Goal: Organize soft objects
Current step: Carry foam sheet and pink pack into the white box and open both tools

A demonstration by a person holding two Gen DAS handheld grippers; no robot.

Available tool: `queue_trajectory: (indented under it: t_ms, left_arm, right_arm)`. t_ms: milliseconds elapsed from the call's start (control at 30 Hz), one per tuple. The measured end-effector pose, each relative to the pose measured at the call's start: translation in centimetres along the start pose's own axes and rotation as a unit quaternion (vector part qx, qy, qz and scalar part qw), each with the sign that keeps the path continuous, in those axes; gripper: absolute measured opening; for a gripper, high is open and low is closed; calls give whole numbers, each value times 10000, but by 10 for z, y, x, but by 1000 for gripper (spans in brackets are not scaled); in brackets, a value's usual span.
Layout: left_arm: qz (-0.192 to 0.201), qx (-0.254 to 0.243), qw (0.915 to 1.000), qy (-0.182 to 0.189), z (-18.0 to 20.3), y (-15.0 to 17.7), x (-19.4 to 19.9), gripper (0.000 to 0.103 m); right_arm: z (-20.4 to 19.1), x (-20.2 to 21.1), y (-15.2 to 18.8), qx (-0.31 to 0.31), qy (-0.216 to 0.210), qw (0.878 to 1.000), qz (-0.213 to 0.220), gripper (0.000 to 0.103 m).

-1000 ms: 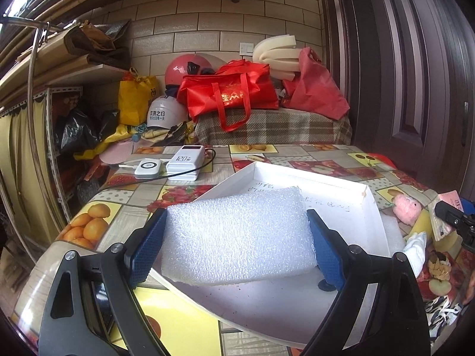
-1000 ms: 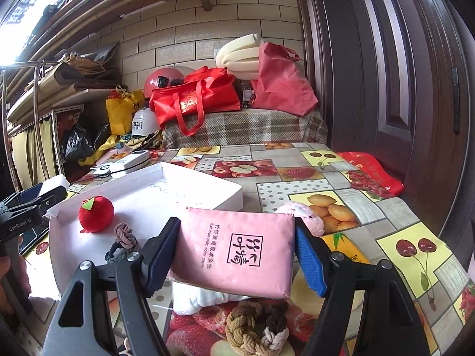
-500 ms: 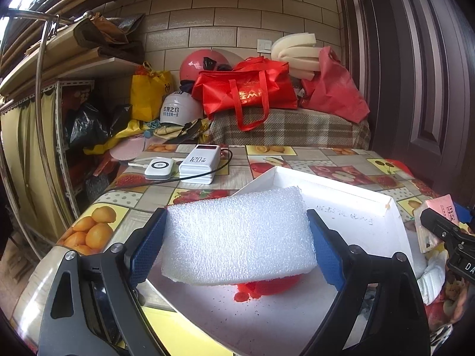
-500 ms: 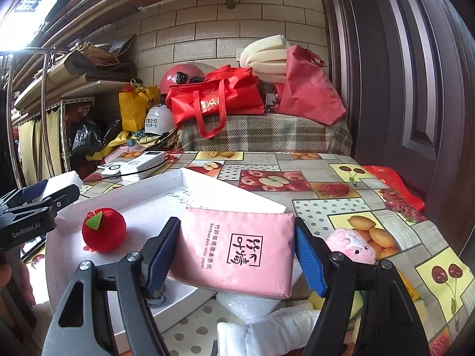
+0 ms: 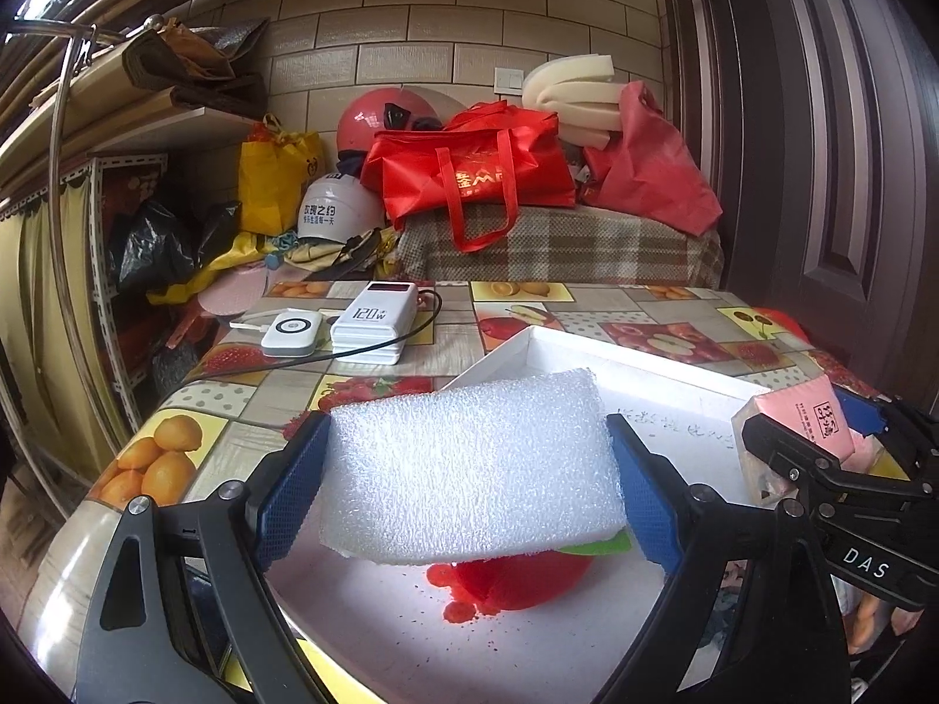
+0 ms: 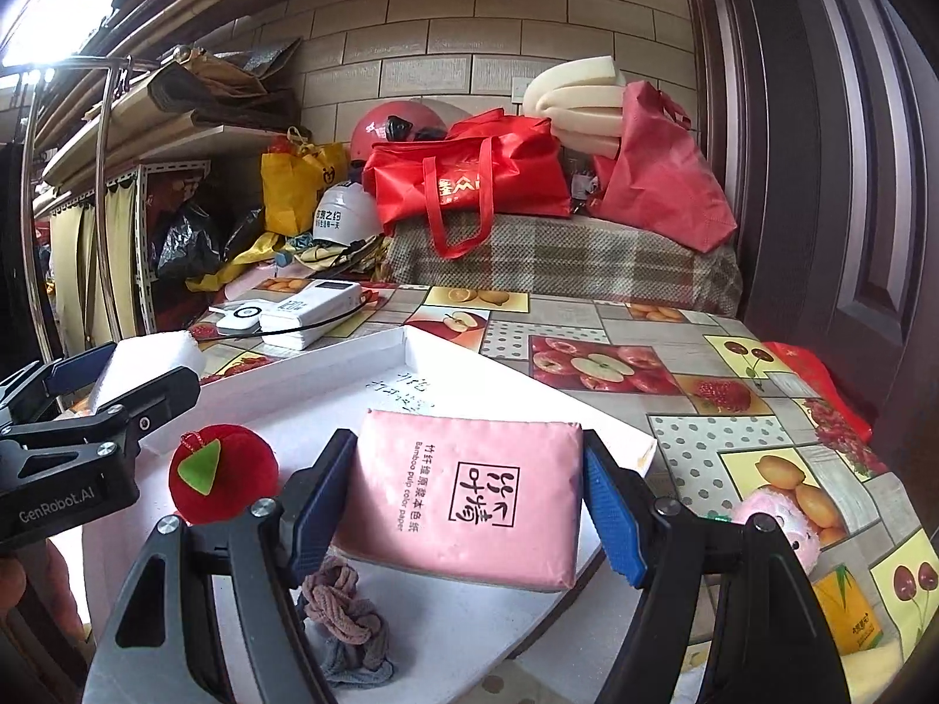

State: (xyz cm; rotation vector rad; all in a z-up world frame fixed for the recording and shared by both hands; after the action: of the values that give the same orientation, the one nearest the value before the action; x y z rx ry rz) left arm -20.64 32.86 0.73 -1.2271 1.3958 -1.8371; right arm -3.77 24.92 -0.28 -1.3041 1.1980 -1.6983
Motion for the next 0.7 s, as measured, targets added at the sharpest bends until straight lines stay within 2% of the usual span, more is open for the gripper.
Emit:
queue_trajectory:
  t_ms: [433,533,567,633,667,700]
  left_arm:
    - [12,-7,10000,-19,-1,-1,0,91]
    - [57,56,9998,-159,-6,-1,2,92]
    - [90,94,9997,-228,-8,-2,3,92]
    - [154,150,9991,-370,-13,-2,5,103]
    - [185,152,9989,-408,-13,-2,6,103]
    - [201,133,9989,-414,-13,-2,7,103]
  right_arm:
    - [-1,1,0,16,15,10000,24,76]
    - [-2,1,0,16,11,10000,26,77]
    - [-2,1,0,20,6,10000,29,79]
    - [-1,2,1,32,13,10000,43,85]
    - [-1,1,1,44,19,10000,42,89]
    - [-1,1,2,64,31,10000,30,98]
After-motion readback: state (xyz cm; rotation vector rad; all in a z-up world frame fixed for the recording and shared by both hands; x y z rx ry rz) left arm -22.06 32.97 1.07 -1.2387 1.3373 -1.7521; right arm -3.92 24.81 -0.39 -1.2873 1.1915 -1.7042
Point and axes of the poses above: each gripper's, at about its wrist camera, not at the fingertips, and x roughly against the way its jaws point, z to its right, y to its underside, the point moved 9 cm from there along -x, roughly the way its jaws point
